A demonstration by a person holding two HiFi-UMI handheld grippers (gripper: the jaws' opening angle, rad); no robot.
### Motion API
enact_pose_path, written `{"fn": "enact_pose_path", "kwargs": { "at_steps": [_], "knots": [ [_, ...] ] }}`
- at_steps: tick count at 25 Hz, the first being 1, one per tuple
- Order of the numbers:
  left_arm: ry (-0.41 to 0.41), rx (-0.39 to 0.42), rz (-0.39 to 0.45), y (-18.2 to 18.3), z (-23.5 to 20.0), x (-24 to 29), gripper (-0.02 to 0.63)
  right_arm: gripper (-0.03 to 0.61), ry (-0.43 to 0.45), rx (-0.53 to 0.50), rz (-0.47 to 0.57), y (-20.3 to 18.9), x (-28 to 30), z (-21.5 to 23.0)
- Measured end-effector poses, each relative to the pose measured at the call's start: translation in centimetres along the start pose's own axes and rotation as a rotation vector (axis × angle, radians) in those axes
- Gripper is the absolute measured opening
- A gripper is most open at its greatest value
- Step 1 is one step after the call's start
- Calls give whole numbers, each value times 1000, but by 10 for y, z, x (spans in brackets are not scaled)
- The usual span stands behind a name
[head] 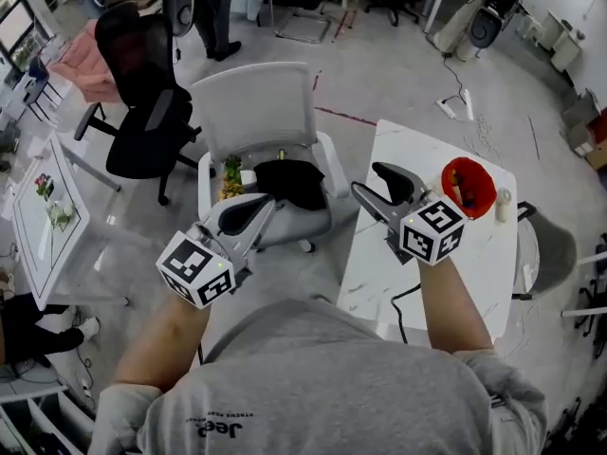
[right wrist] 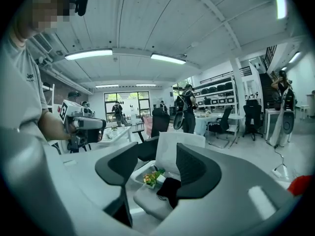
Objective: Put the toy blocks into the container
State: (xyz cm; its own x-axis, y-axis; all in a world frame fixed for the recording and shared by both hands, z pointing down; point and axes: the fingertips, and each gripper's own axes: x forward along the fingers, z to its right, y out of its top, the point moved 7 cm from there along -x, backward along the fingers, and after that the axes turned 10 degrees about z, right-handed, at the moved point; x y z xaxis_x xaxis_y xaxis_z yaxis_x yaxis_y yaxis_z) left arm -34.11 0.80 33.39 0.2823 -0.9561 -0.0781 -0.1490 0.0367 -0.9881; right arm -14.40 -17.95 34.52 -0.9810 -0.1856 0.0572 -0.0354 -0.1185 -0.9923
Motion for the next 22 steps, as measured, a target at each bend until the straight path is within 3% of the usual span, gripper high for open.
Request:
{"fn": "enact_pose_path", "kwargs": {
  "at_steps": [13,18,22],
  "knots": [
    [262,48,79,33,-43,-151,58,101,234,-89,12,14,104,-115],
    [349,55,96,35,-55,-181,58,3,232,-94,37,18,124,-126],
    [379,58,107,39,-56,-191,58,3,249,-97,39,21,130,-128]
  ]
}}
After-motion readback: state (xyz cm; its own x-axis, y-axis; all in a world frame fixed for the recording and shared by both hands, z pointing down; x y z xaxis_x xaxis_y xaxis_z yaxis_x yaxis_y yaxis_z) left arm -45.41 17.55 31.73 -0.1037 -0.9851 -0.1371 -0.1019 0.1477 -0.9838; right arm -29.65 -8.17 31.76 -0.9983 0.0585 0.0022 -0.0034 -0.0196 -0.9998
